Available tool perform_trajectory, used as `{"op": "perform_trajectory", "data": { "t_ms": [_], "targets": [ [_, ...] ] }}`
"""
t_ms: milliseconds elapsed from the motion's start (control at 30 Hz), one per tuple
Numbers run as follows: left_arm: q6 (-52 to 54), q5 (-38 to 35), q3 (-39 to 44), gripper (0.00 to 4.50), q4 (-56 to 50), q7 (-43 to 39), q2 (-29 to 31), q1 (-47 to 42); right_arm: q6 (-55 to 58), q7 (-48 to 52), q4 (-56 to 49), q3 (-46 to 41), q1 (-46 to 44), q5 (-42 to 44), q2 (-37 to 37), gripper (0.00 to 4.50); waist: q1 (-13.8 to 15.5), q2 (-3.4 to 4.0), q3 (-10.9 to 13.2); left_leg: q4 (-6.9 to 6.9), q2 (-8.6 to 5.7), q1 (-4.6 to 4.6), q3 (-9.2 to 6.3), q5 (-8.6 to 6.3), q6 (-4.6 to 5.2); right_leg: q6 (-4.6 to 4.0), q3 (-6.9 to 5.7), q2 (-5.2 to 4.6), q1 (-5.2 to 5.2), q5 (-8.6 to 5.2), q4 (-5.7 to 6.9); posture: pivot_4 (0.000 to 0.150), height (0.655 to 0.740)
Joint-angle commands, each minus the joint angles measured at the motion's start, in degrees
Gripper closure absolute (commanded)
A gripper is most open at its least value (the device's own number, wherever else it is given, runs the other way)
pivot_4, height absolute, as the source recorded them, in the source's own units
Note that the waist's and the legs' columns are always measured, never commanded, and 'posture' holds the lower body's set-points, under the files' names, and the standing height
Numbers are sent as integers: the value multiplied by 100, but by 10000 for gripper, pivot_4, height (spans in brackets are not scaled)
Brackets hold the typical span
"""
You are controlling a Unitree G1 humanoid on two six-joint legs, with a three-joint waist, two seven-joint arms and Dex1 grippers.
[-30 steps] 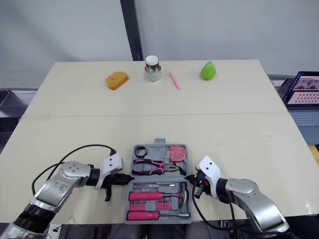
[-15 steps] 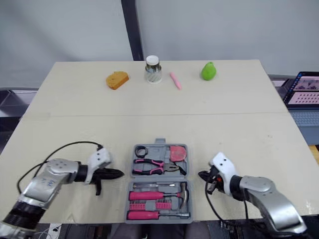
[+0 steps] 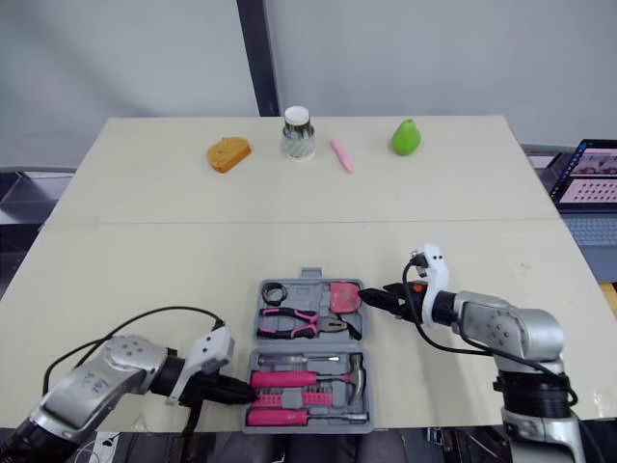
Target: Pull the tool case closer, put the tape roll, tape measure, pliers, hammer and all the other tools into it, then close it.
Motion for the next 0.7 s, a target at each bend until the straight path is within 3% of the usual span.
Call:
{"op": "perform_trajectory", "data": {
  "t_ms": [33,367,700],
  "targets": [
    [-260,427,-295,45000,233,123,105,25,124,-78,215,17,-170,47,94,184,-4,8,-5,-1,0,0,2,0,0,0,2,0,0,0,-1,1500,7400],
    [-663,656,-497,45000,668,230,124,-40,156,178,658,13,-555,393,691,184,-31,33,-19,-13,1,11,8,3,-4,0,6,1,-1,0,3,1500,7400],
    [-689,565,-416,45000,852,234,47,-128,35,770,-118,-55,-196,856,468,184,-30,39,-22,-17,1,14,11,3,-4,0,11,2,-2,0,4,1500,7400]
  ]
}}
